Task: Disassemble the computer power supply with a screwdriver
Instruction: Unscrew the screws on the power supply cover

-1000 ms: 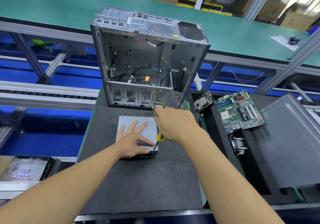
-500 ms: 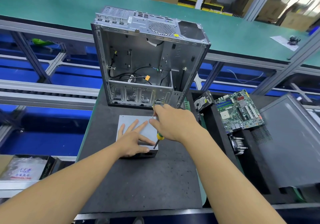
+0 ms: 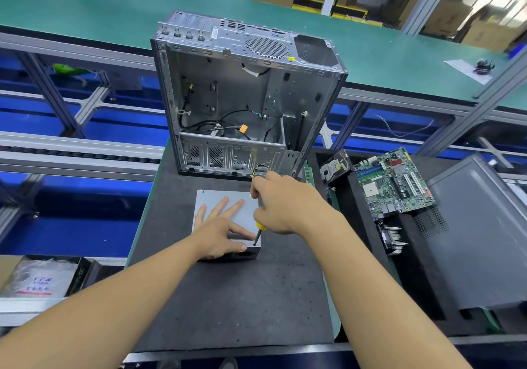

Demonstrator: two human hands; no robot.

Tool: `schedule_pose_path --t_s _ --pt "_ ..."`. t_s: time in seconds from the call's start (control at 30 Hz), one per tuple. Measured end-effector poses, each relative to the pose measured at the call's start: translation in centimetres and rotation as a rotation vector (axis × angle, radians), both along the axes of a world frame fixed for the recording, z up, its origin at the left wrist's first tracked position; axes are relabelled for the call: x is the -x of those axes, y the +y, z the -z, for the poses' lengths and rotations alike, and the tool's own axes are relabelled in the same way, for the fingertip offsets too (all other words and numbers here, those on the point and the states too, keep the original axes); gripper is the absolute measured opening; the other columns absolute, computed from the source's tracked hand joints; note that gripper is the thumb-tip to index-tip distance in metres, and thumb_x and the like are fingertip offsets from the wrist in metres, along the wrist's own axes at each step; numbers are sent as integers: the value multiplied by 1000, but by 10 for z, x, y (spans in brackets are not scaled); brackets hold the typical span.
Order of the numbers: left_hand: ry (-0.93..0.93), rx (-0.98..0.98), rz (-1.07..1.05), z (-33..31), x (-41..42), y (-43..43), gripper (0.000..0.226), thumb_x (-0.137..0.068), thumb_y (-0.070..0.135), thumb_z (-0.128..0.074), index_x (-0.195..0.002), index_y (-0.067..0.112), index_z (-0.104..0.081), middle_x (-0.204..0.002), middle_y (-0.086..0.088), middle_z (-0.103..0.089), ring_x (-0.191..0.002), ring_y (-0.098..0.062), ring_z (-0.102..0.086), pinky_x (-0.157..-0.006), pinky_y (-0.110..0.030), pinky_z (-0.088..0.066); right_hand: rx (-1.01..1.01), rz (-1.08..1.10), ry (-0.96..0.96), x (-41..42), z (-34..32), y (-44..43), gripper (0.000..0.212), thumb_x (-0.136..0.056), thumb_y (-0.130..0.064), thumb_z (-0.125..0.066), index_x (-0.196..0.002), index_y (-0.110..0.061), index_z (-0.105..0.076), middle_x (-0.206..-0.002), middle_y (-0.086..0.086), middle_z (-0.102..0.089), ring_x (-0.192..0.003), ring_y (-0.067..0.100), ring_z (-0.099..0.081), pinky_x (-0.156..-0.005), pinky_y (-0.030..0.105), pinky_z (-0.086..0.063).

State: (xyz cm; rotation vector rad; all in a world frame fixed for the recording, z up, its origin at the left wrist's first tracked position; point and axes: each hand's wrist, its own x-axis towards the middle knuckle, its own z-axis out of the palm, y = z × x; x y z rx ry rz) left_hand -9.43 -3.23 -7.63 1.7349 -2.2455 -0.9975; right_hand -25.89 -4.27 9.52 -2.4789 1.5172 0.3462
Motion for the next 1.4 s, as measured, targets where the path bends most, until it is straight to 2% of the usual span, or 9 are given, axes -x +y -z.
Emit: schedule_pose_path --t_s 0.1,0.23,0.47,0.63,0.73,0.87,1.2,1.3,1.4 --pt "-9 -5 5 0 0 0 37 -83 56 -69 -81 86 -47 -150 37 15 -143 4 27 -113 -45 26 49 24 24 -1 2 -1 31 -102 -43 -35 -121 -21 -47 -124 2 -52 -106 32 -57 -74 40 -35" --pt "1 -2 0 -1 0 0 33 -83 55 -69 -84 82 -52 -158 35 10 -147 0 24 -113 -45 25 82 13 17 -2 3 -2 16 -103 -26 -35 -113 -19 -46 -114 3 -59 -90 33 -57 -71 40 -37" --pt "7 -12 -3 -4 1 1 30 -84 53 -70 -83 78 -54 -161 31 7 -147 0 24 -114 -46 26 -21 -10 -8 -2 -1 -2 32 -90 -19 -46 -122 -25 -48 -124 0 -48 -110 27 -49 -74 40 -35" --pt "8 -22 0 -6 1 2 29 -84 53 -69 -83 77 -54 -156 35 13 -147 -1 25 -114 -45 26 27 -11 42 -3 -1 -1 31 -100 -34 -39 -127 -22 -46 -128 2 -49 -110 31 -56 -75 39 -35" --pt "6 -27 5 -8 1 2 31 -85 52 -69 -84 78 -53 -150 37 15 -147 -1 25 -114 -44 25 49 -5 104 -3 -2 -1 31 -104 -38 -32 -125 -18 -45 -122 4 -54 -95 34 -57 -72 40 -36" --pt "10 -22 4 -8 1 3 30 -86 50 -70 -85 76 -55 -160 32 9 -147 -1 24 -113 -45 25 67 -1 106 -5 -2 0 16 -101 -21 -43 -116 -17 -43 -107 5 -62 -79 32 -52 -66 38 -35" --pt "10 -16 -1 -7 1 3 27 -85 51 -69 -88 76 -57 -160 32 8 -147 -1 25 -114 -46 25 -106 3 -13 -2 -6 -1 37 -88 -18 -49 -124 -25 -43 -122 1 -42 -103 26 -42 -70 37 -34" --pt "14 -17 -2 -6 1 3 27 -85 51 -69 -89 75 -57 -158 33 9 -146 0 25 -114 -45 26 -118 22 -23 -4 -6 -1 32 -95 -32 -49 -124 -22 -43 -125 4 -42 -104 29 -47 -77 40 -43" --pt "9 -29 2 -7 1 2 29 -85 51 -69 -88 76 -56 -150 37 14 -145 2 26 -114 -45 26 -73 77 -7 -5 -6 -1 36 -104 -46 -31 -124 -18 -43 -126 5 -49 -105 34 -56 -83 45 -45"
